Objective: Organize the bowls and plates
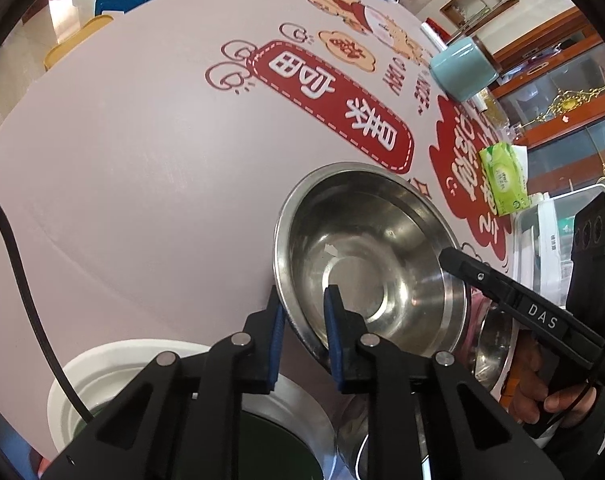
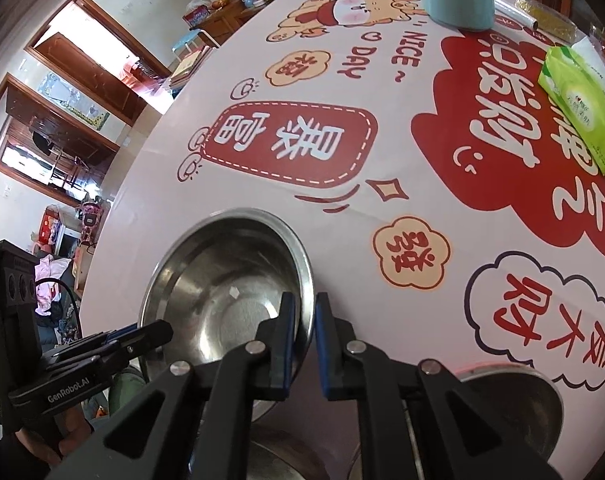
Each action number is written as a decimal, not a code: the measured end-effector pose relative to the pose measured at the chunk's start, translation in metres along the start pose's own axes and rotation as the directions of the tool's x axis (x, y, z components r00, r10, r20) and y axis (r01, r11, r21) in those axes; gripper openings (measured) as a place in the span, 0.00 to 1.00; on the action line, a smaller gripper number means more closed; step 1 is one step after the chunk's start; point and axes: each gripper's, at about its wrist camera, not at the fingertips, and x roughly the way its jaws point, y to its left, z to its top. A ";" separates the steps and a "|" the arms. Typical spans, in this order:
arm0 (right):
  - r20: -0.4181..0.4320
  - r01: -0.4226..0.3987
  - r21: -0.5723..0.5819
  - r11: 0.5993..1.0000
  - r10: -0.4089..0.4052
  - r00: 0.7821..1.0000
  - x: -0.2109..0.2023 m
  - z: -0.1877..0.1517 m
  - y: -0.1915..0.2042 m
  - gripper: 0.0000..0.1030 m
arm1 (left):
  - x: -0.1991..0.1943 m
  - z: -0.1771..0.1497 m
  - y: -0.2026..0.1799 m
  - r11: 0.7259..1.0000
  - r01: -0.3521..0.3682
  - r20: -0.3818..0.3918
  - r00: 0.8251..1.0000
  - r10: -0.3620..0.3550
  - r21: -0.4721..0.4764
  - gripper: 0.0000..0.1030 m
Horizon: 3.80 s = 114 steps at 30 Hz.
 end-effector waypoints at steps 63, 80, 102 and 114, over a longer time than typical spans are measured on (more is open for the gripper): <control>0.473 0.103 0.298 0.949 -0.241 0.848 -0.147 -0.252 0.121 0.10 | -0.154 -0.130 0.018 0.842 0.207 -0.045 0.976 -0.213 0.498 0.12; 0.426 0.210 0.380 0.901 -0.372 0.825 -0.149 -0.326 0.093 0.11 | -0.127 -0.192 -0.026 0.748 0.200 -0.162 0.979 -0.124 0.633 0.12; 0.211 0.222 0.254 0.942 -0.277 0.937 -0.117 -0.331 -0.013 0.12 | -0.050 -0.247 -0.077 0.838 0.044 -0.160 0.986 0.052 0.545 0.12; 0.180 0.200 0.198 0.959 -0.237 0.955 -0.106 -0.321 -0.044 0.12 | -0.027 -0.251 -0.085 0.874 -0.013 -0.152 0.983 0.099 0.486 0.12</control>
